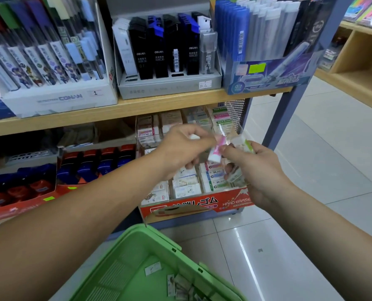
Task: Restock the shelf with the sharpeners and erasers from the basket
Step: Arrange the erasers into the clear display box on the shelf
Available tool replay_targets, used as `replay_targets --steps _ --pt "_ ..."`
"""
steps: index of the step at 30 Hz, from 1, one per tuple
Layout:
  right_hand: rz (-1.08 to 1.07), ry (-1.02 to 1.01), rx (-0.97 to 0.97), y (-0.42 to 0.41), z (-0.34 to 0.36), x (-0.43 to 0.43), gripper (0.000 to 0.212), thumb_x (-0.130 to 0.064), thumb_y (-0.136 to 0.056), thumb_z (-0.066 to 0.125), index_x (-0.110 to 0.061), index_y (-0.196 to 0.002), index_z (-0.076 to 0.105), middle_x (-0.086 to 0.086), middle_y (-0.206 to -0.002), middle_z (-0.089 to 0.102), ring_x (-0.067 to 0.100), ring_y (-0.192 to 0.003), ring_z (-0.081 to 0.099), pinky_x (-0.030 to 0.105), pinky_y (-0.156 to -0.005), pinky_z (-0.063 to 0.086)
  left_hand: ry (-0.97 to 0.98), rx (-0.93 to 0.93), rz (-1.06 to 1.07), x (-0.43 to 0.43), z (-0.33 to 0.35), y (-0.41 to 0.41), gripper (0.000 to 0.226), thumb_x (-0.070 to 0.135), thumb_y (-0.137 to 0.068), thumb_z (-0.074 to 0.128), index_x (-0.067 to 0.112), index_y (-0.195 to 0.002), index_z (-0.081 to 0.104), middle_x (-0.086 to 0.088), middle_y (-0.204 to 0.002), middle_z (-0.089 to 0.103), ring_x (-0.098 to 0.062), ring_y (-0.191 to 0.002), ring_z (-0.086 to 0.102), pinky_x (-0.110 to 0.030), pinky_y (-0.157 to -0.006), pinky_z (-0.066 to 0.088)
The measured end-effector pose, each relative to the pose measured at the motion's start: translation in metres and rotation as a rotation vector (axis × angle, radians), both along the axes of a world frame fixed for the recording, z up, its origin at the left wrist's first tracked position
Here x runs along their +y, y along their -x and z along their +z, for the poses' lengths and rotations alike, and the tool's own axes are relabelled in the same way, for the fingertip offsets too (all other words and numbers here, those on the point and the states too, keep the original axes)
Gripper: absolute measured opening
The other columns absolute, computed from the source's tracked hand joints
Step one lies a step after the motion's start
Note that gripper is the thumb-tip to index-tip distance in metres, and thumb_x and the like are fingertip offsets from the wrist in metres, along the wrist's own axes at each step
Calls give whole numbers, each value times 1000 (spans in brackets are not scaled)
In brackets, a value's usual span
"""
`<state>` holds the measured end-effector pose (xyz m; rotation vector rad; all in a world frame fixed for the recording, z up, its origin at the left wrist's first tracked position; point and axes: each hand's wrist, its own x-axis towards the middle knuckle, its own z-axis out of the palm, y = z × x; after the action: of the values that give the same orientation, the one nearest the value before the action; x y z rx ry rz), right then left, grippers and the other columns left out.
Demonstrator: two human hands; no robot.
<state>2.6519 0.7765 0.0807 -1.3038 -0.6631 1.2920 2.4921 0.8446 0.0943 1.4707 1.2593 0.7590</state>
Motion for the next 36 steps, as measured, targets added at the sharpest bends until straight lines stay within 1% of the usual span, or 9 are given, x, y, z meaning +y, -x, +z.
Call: replay_targets --steps 4,7,11,16,24,27,30,32,36 --pt "-19 -1 -9 -19 3 -8 30 -18 -86 86 -9 -111 73 15 -96 80 43 -88 78 58 -77 64 108 -88 -146 -8 -2 -17 20 21 -94 76 17 -113 74 -2 -70 66 -12 -52 52 -24 -42 36" --pt "-161 6 -152 -38 5 -11 21 -21 -88 84 -10 -101 72 -1 -75 78 20 -67 78 35 -49 62 37 13 -128 -4 -3 -32 21 19 -98 71 23 -118 74 0 -75 69 -9 -50 55 -23 -43 39" --pt "-270 38 -266 -64 0 -17 18 -21 -89 83 -9 -98 72 -2 -67 69 1 -45 63 19 -38 48 -158 316 -229 2 -15 -54 27 19 -97 70 29 -122 71 6 -134 64 -13 -87 73 -23 -68 58" --pt "-196 63 -228 -72 -9 -23 18 -24 -92 80 -10 -97 70 -6 -60 69 -2 -46 64 16 -36 44 -405 599 -216 5 -29 -66 6 33 -92 75 35 -94 70 12 -106 69 -14 -98 66 -39 -87 58" --pt "-38 75 -29 -73 -7 -25 24 -25 -93 78 -9 -108 69 3 -81 79 18 -69 78 29 -56 57 -655 879 -372 3 -27 -63 26 35 -102 60 33 -126 70 11 -119 57 -7 -97 48 -23 -78 36" --pt "54 46 81 -69 -2 -26 23 -26 -95 75 -6 -107 70 25 -87 73 30 -78 75 42 -73 62 -573 599 -257 -5 -26 -62 24 28 -97 67 26 -120 74 9 -117 69 -8 -98 62 -28 -83 51" --pt "123 -2 165 -63 3 -29 30 -26 -99 69 -3 -118 72 36 -99 63 33 -75 66 40 -73 62 -25 19 -125 -20 -21 -61 12 20 -99 68 24 -106 77 -1 -92 75 -8 -57 55 -26 -48 44" --pt "137 -19 172 -56 6 -27 36 -28 -100 67 -1 -123 70 30 -103 67 35 -79 67 38 -69 63 171 -149 -90 -26 -20 -53 13 15 -99 67 16 -108 75 -12 -90 74 -13 -52 49 -23 -39 34" --pt "187 1 190 -39 6 -24 37 -29 -100 68 -6 -128 69 35 -128 64 54 -111 60 61 -97 54 313 -330 -140 -34 -16 -28 20 18 -98 67 8 -116 71 -17 -91 71 -13 -54 46 -20 -37 31"
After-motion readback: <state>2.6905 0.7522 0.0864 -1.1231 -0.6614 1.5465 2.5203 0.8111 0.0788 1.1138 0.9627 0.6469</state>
